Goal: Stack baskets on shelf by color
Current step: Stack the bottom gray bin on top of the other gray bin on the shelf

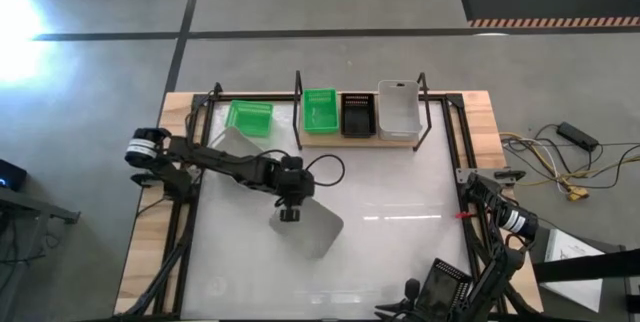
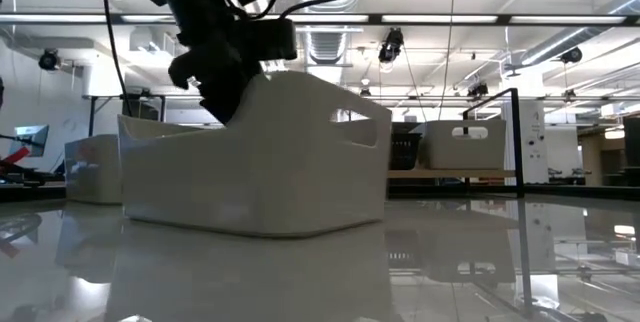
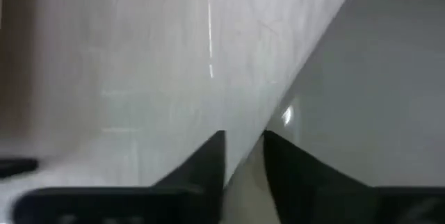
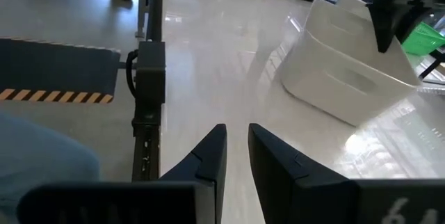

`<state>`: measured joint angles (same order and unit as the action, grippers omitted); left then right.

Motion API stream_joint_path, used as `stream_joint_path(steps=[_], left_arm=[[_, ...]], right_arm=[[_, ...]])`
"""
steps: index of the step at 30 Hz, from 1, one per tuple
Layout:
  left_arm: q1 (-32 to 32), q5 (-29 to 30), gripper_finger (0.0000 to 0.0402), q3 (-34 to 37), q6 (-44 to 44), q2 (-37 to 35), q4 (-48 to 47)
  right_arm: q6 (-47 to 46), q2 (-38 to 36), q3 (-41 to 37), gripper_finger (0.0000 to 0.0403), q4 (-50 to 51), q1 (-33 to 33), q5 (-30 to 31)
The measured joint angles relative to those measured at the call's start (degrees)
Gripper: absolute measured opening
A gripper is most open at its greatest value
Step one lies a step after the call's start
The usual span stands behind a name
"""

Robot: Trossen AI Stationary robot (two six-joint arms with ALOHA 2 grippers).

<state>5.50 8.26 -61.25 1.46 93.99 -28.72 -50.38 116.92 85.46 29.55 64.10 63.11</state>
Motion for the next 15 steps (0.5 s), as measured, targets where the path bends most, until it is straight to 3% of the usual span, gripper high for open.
stream_joint_path(steps=[2,4,9,15], left_arm=[[0.04,-0.43,0.0025,-0.10,3.99,-0.24,-0.52],[0.10,-0.43,0.0008,-0.38,9.35,-0.27,-0.57],[0.01,-0.36,0.0002,-0.44,28.13,-0.39,-0.60],[2.30,-0.02,0.0003,-0.31,37.24,0.23,0.64]], right_arm=[[-0.18,0.00,-0.21,0.0054,-0.05,-0.01,0.02],[-0.67,0.02,-0.41,0.0054,-0.06,-0.02,0.00],[-2.24,0.04,-0.91,0.0054,-0.04,-0.02,-0.02],[-2.27,0.07,-1.19,0.0054,-0.11,0.00,-0.01]])
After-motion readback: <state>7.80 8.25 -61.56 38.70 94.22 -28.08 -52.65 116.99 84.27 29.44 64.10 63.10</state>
